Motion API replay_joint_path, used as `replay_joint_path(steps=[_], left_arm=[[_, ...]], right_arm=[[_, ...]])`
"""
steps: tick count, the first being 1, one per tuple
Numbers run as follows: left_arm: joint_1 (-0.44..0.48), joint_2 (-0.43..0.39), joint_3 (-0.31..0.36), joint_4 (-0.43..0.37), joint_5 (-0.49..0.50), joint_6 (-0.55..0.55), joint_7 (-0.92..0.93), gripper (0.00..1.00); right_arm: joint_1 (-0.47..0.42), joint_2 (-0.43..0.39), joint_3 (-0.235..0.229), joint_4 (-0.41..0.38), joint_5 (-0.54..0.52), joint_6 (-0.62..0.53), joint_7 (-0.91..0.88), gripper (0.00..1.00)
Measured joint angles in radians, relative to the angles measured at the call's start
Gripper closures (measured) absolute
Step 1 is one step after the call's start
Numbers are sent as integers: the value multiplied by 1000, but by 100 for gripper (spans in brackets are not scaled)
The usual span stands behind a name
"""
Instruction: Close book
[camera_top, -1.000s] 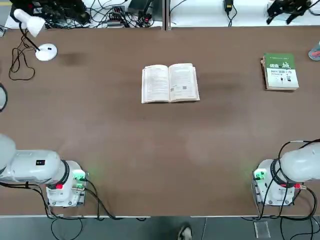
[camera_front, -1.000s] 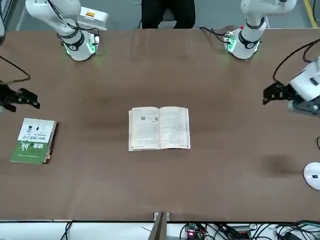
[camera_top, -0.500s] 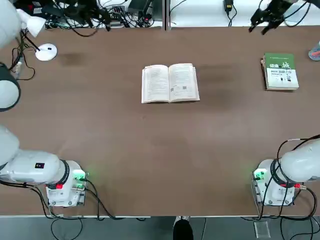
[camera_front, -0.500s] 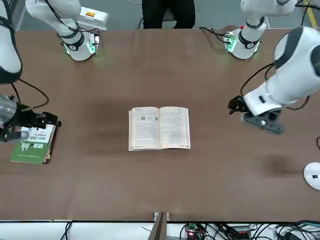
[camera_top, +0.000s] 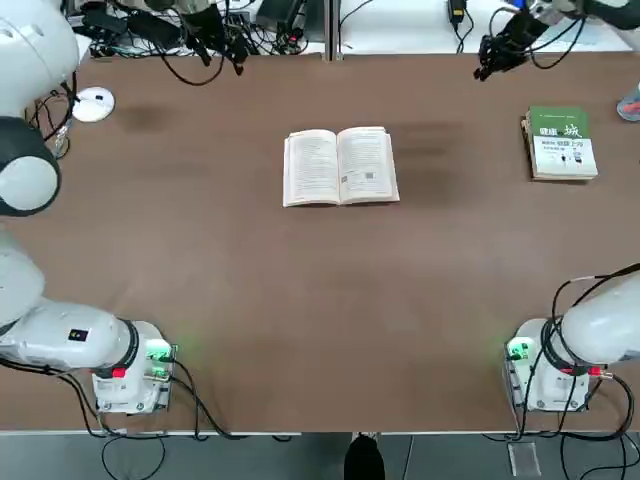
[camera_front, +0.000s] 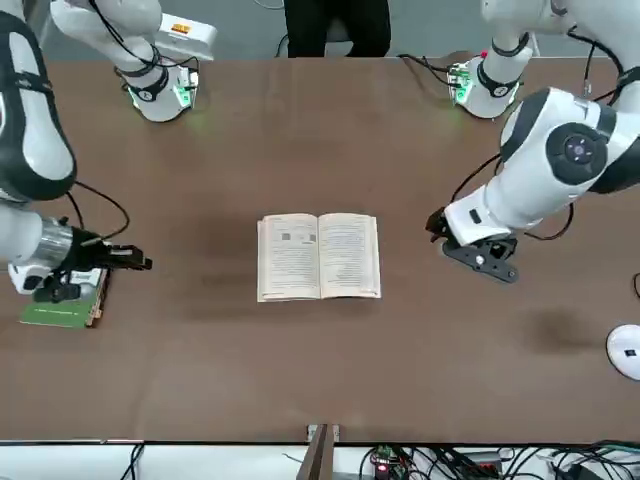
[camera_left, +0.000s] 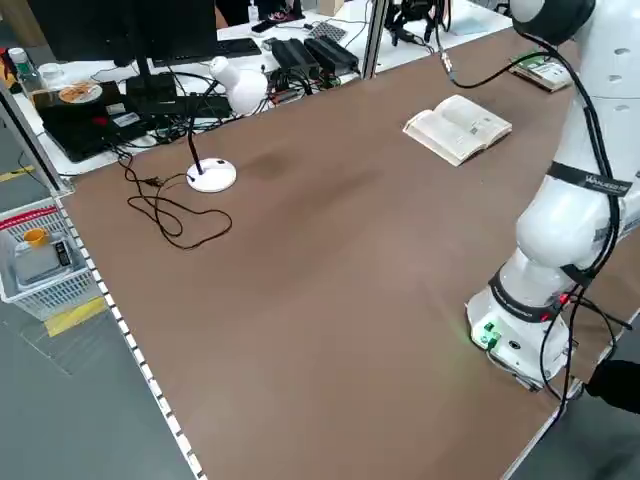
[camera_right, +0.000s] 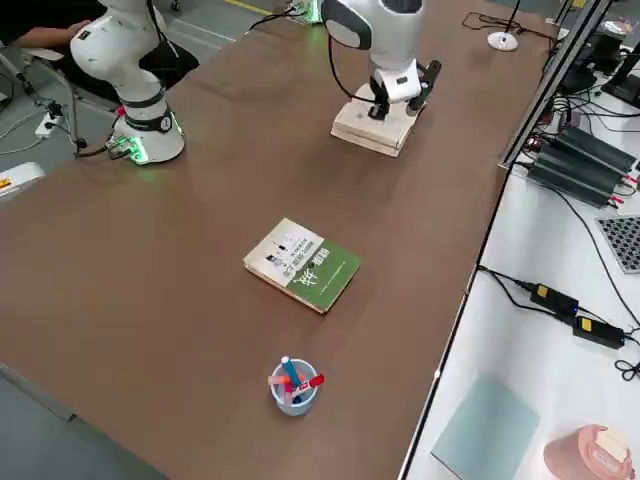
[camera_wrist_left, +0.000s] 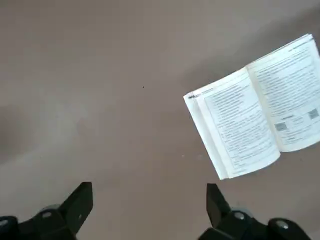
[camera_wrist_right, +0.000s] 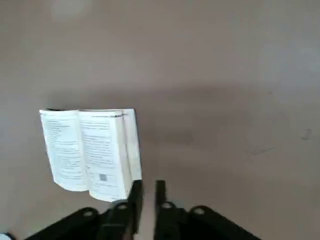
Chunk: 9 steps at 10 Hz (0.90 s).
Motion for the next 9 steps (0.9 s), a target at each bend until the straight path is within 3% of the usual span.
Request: replay_joint_path(steps=[2,6,9], left_arm=[[-5,23,0,0,1,22,1,0],[-31,69,0,0,6,71,4,0],[-44,105,0,0,9,121,5,0]], right_arm=[[30,28,1,-1,93,15,31,99],[57,117,2,-2,298,26,32,99],[83,158,3,-8,346,57,24,99]])
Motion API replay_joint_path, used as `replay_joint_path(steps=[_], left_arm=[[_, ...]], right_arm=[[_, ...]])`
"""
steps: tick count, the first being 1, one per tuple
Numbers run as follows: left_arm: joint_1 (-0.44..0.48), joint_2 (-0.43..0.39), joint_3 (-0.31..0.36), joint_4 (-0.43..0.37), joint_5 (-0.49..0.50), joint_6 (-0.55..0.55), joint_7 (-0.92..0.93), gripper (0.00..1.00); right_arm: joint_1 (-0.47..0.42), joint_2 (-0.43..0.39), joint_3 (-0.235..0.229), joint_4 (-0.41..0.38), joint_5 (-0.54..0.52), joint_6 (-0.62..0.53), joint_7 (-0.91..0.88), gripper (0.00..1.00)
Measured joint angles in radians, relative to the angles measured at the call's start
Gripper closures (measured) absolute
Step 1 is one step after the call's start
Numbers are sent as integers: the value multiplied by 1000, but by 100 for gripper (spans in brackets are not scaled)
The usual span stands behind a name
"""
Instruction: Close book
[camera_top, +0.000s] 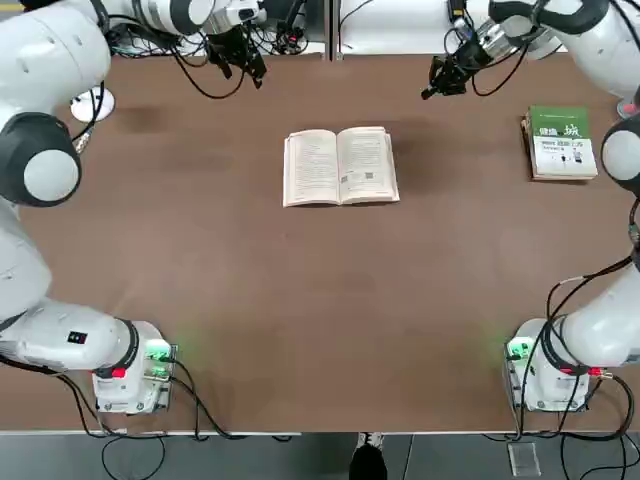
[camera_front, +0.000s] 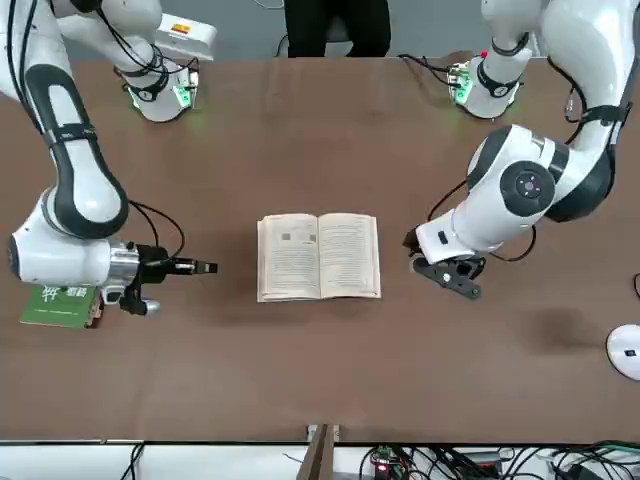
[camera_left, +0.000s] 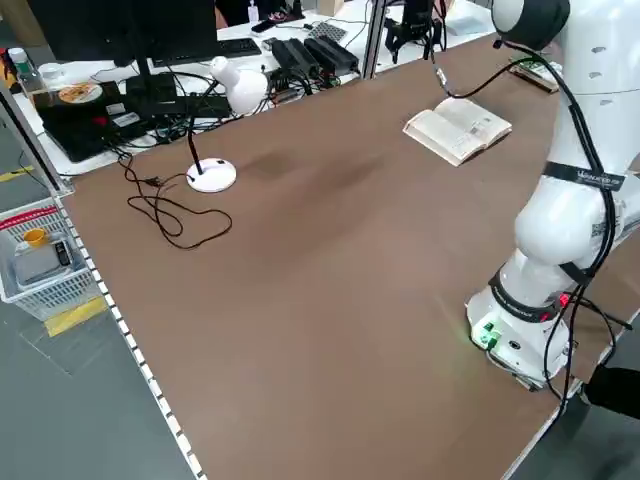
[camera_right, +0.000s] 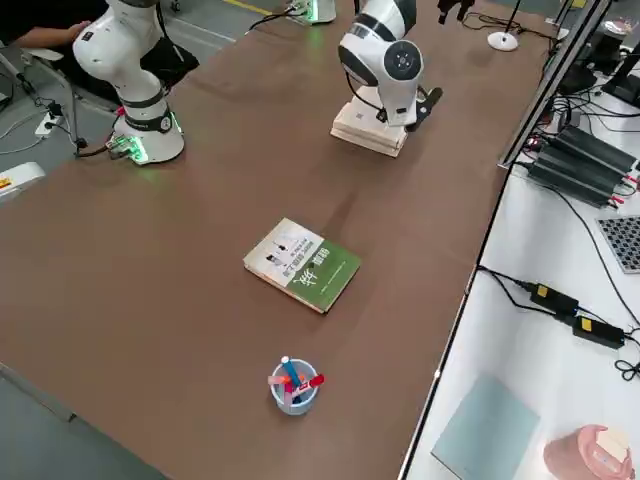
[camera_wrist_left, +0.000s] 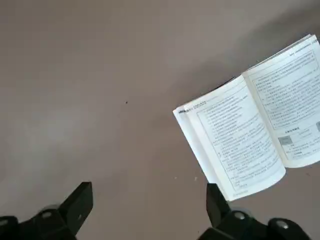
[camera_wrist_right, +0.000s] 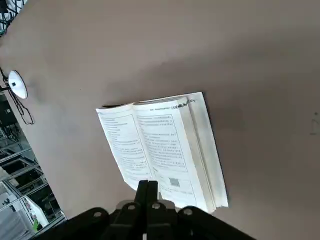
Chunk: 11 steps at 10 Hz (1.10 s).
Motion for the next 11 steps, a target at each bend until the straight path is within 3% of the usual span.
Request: replay_joint_path(steps=[5,11], left_arm=[[-20,38,0,0,1,51,1,0],[-40,78,-1,1,47,94,5,0]], right_arm=[[37,49,3,-64,113,61,-179,99],[100,65,7,-104,198,212,-240,99]])
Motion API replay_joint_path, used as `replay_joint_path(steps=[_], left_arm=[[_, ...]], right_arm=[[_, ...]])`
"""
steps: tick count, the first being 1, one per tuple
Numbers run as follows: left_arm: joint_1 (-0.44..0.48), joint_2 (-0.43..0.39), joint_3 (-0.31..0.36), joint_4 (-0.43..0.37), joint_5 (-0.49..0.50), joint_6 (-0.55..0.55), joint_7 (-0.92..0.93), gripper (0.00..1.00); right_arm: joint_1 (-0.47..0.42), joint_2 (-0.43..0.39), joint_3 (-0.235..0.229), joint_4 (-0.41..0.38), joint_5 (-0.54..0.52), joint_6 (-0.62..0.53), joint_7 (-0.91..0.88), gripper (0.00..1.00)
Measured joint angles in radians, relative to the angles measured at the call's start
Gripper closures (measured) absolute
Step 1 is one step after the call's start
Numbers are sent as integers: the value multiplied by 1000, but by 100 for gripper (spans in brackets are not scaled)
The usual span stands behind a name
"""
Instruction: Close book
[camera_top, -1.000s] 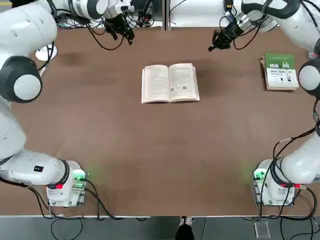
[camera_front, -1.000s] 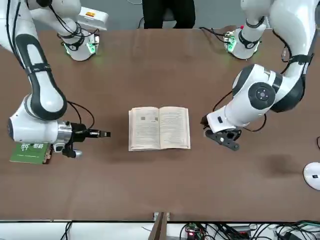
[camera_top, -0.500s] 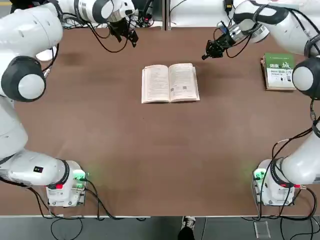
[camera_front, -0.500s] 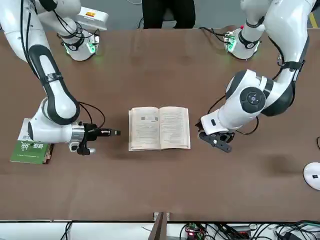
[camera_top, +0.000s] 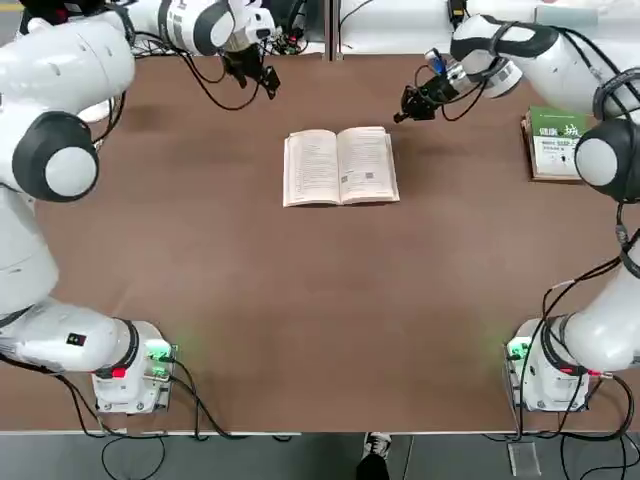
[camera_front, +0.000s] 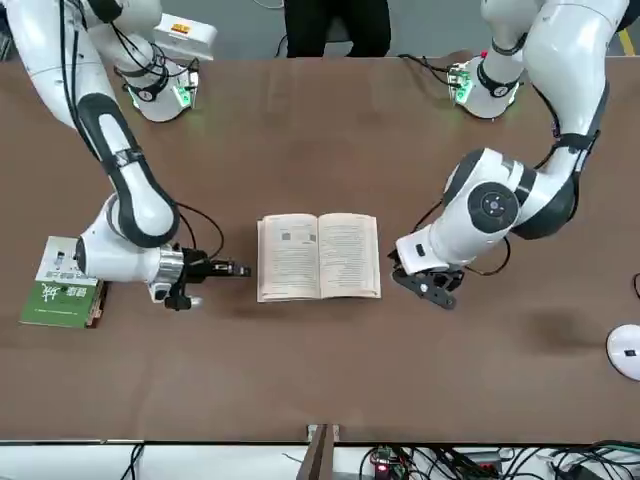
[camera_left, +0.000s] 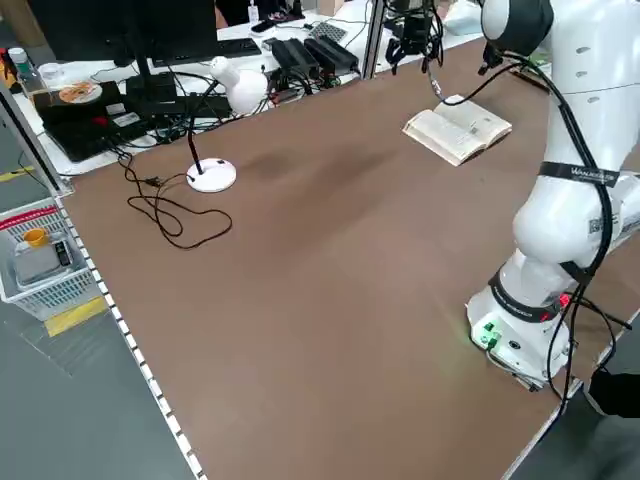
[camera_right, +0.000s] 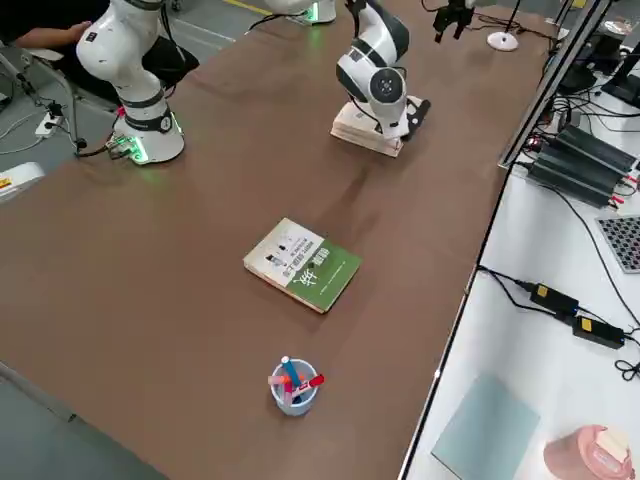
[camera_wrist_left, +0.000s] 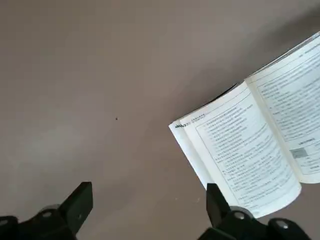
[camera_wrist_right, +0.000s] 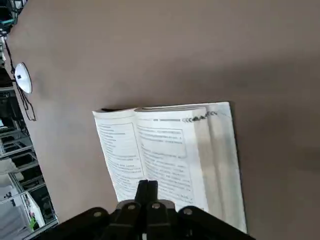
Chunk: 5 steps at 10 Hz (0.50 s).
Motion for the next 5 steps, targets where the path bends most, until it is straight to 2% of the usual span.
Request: replay_joint_path(steps=[5], left_arm=[[-11,12,0,0,3,27,0,0]], right_arm=[[33,25,0,-49,38,73,-89,99]])
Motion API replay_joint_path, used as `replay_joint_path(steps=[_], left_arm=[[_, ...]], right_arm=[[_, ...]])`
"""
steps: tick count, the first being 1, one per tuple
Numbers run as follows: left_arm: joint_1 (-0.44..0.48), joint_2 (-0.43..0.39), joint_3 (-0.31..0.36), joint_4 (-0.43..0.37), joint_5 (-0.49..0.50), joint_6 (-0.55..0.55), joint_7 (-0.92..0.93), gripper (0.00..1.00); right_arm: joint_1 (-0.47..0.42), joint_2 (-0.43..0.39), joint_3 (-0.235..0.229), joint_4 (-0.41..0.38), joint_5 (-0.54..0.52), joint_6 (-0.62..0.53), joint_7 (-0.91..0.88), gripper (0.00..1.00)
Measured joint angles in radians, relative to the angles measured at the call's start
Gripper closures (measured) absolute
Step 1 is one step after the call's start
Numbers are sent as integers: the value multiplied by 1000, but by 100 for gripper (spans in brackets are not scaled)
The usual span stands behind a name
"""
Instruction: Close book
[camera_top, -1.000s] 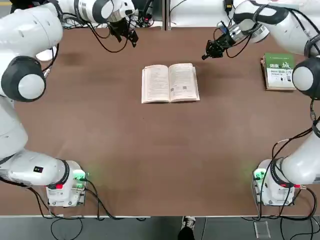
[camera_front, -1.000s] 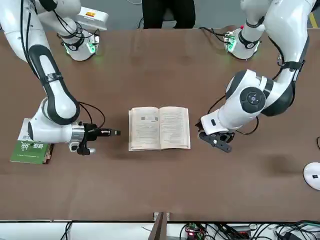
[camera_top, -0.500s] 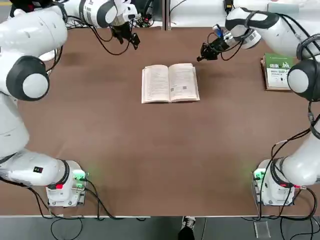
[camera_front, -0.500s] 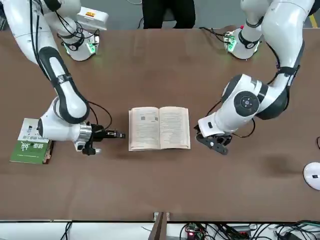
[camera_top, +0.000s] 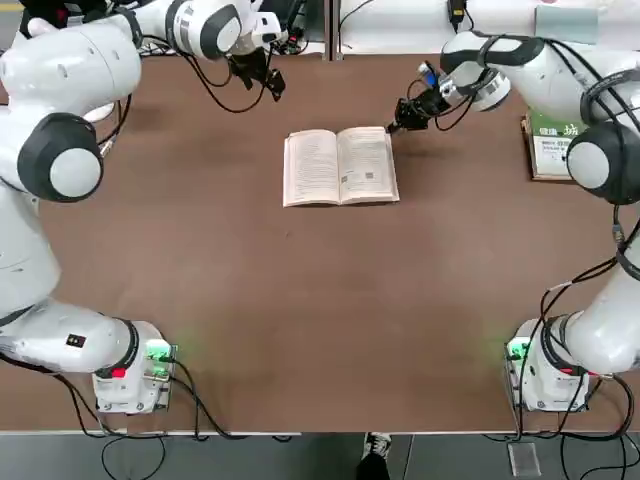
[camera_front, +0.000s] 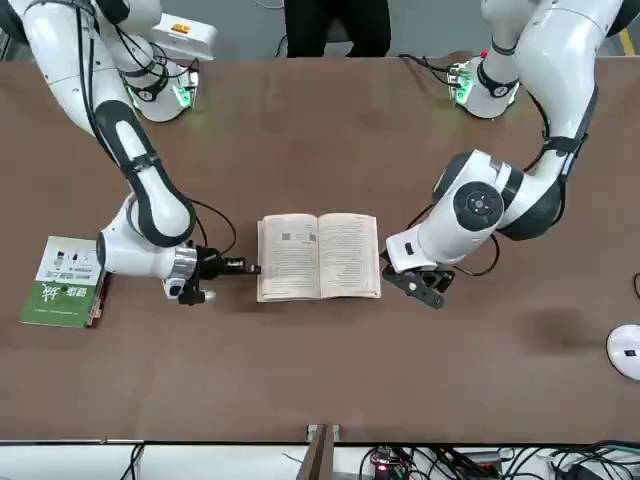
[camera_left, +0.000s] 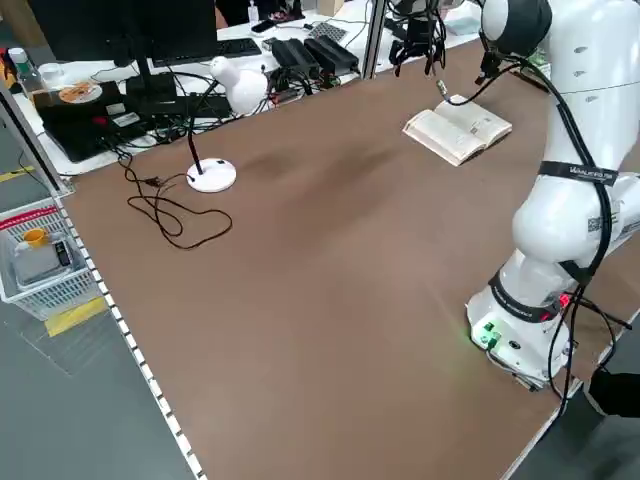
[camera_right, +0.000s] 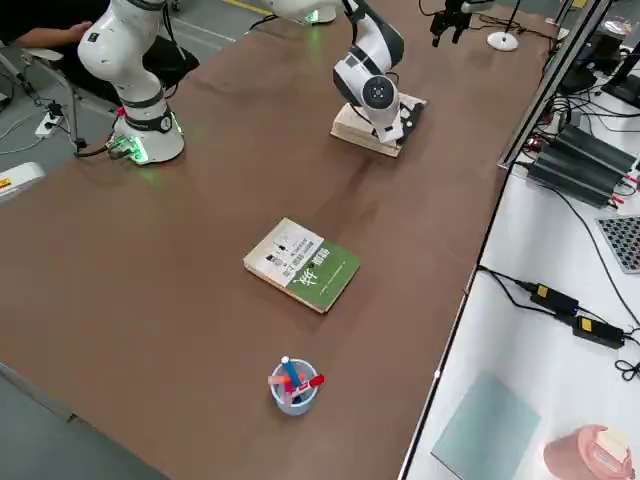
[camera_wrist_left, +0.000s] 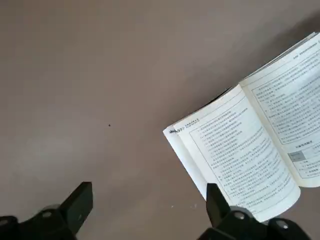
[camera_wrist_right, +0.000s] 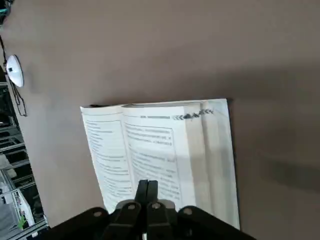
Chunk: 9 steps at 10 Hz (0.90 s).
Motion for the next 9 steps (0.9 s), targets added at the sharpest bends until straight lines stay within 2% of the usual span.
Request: replay_joint_path(steps=[3,6,9], left_arm=[[-2,5,0,0,0,5,0,0],[-3,16,0,0,0,14,0,0],[-13,24,0,0,0,17,0,0]], right_arm=[[20,20,3,-14,1,60,-21,99],[31,44,38,-20,2,134,-26,99],[34,48,48,-29,2,151,-27,99]])
